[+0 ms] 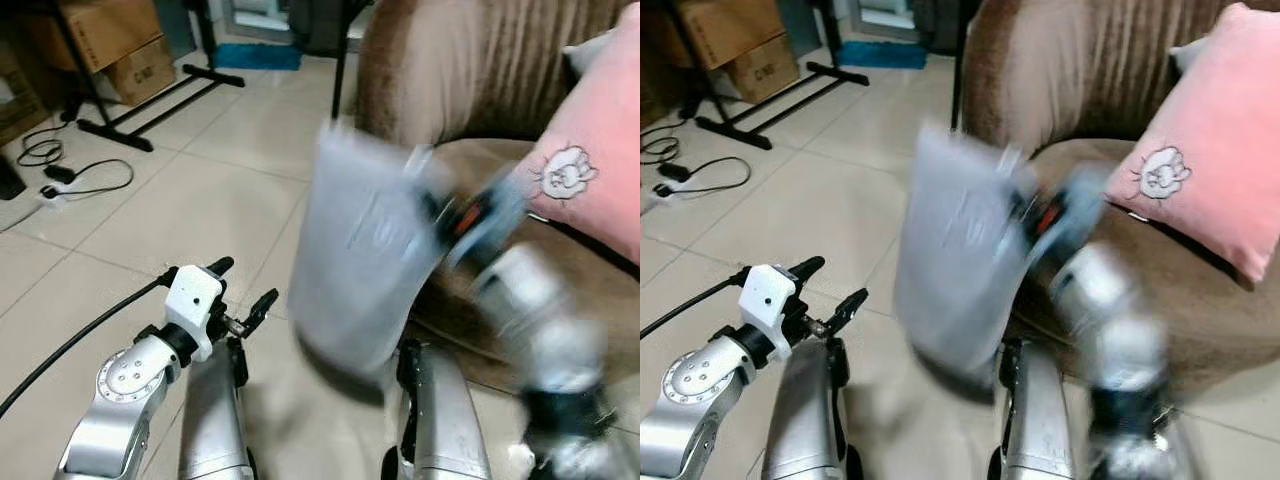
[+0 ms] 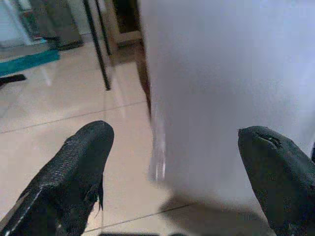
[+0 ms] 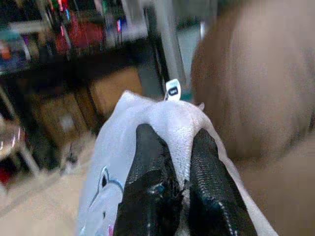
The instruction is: Move the pillow to the sofa from floor
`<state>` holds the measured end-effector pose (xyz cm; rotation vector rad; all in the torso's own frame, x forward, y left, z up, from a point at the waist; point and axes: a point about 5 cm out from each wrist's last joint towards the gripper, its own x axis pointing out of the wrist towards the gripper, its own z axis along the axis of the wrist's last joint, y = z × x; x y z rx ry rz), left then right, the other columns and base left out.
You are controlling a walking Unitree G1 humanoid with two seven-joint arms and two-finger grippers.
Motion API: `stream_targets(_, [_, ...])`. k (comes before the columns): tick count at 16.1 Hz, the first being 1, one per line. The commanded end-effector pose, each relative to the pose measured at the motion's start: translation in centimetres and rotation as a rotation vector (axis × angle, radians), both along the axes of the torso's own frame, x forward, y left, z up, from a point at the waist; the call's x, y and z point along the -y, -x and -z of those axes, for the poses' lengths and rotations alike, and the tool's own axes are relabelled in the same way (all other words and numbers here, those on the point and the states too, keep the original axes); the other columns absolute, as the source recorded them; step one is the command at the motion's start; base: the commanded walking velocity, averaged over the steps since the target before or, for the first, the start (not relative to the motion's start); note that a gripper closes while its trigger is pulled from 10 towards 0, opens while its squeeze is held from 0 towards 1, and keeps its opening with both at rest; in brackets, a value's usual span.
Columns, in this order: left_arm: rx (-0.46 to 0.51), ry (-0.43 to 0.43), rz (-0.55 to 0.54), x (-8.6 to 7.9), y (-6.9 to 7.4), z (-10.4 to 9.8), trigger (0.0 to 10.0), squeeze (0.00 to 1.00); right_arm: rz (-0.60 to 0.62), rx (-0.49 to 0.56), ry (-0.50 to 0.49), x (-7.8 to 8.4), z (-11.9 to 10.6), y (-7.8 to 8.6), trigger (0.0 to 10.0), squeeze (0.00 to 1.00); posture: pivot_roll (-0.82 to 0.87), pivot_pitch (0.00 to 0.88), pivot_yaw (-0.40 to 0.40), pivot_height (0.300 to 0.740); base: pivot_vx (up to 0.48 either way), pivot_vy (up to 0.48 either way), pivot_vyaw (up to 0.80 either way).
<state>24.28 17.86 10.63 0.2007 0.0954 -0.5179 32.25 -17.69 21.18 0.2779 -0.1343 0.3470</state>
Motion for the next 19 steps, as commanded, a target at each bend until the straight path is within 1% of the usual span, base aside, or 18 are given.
stream_targets(1, [0.042, -0.004, -0.023, -0.2, -0.2, -0.8, 10.0, 0.0, 0.082, 0.22, -0.03, 2.8, -6.6, 0.8, 0.0, 0.0, -0.08, 0.0, -0.006, 0.425, 0.0, 0.0, 0.0])
stream_targets(2, [0.053, -0.002, -0.025, -0.1, -0.4, -1.0, 10.0, 0.0, 0.142, 0.277, 0.014, 4.4, -9.0, 0.9, 0.0, 0.0, -0.07, 0.0, -0.01, 0.425, 0.0, 0.0, 0.0])
stream_targets(3, [0.059, -0.001, -0.027, -0.1, -0.4, -1.1, 10.0, 0.0, 0.173, 0.3, 0.037, 5.1, -10.0, 1.0, 0.0, 0.0, -0.07, 0.0, -0.013, 0.425, 0.0, 0.0, 0.0])
stream_targets(4, [0.081, 0.006, -0.033, 0.2, -0.7, -1.5, 10.0, 0.0, 0.29, 0.364, 0.145, 7.4, -13.7, 1.2, 10.0, 0.0, -0.07, 0.0, -0.025, 0.425, 0.0, 0.0, 0.0])
stream_targets(5, [0.085, 0.012, -0.028, 0.4, -0.6, -1.6, 10.0, 0.0, 0.283, 0.4, 0.205, 7.2, -15.0, 1.5, 10.0, 0.0, -0.06, 0.0, -0.029, 0.425, 0.0, 0.0, 0.0])
stream_targets(6, [0.086, 0.013, -0.029, 0.4, -0.5, -1.6, 10.0, 0.0, 0.273, 0.389, 0.289, 6.6, -15.0, 1.5, 10.0, 0.0, -0.06, 0.0, -0.034, 0.425, 0.0, 0.0, 0.0])
stream_targets(7, [0.085, 0.013, -0.032, 0.4, -0.4, -1.6, 10.0, 0.0, 0.258, 0.376, 0.314, 6.1, -14.6, 1.3, 10.0, 0.0, -0.07, 0.0, -0.035, 0.425, 0.0, 0.0, 0.0])
stream_targets(8, [0.081, 0.017, -0.04, 0.6, -0.4, -1.4, 10.0, 0.0, 0.208, 0.227, 0.36, 4.2, -10.2, 0.2, 10.0, 0.0, -0.06, 0.0, -0.039, 0.434, 0.0, 0.0, 0.0])
stream_targets(9, [0.081, 0.018, -0.041, 0.6, -0.4, -1.4, 10.0, 0.0, 0.205, 0.186, 0.368, 3.9, -9.0, -0.1, 10.0, 0.0, -0.06, 0.0, -0.039, 0.439, 0.0, 0.0, 0.0])
stream_targets(10, [0.082, 0.02, -0.044, 0.7, -0.5, -1.4, 10.0, 0.0, 0.219, 0.091, 0.341, 3.2, -6.1, -0.8, 10.0, 0.0, -0.07, 0.0, -0.036, 0.449, 0.0, 0.0, 0.0])
stream_targets(11, [0.081, 0.02, -0.044, 0.7, -0.6, -1.4, 10.0, 0.0, 0.216, 0.029, 0.323, 2.5, -4.1, -1.1, 10.0, 0.0, -0.06, 0.0, -0.037, 0.459, 0.0, 0.0, 0.0])
stream_targets(12, [0.083, 0.017, -0.045, 0.7, -0.7, -1.4, 10.0, 0.0, 0.209, -0.012, 0.313, 1.8, -2.7, -1.3, 10.0, 0.0, -0.06, 0.0, -0.037, 0.469, 0.0, 0.0, 0.0])
stream_targets(13, [0.088, 0.011, -0.05, 0.7, -0.9, -1.5, 10.0, 0.0, 0.212, -0.038, 0.313, 1.3, -1.8, -1.4, 10.0, 0.0, -0.06, 0.0, -0.039, 0.479, 0.0, 0.0, 0.0])
stream_targets(16, [0.101, 0.009, -0.054, 0.8, -1.2, -1.7, 10.0, 0.0, 0.269, -0.069, 0.296, 0.9, -0.9, -1.7, 10.0, 0.0, -0.07, 0.0, -0.036, 0.509, 0.0, 0.0, 0.0])
stream_targets(19, [0.117, 0.003, -0.064, 0.8, -1.6, -1.9, 10.0, 0.0, 0.278, -0.044, 0.295, 0.4, -1.0, -1.7, 10.0, 0.0, -0.07, 0.0, -0.023, 0.544, 0.0, 0.0, 0.0])
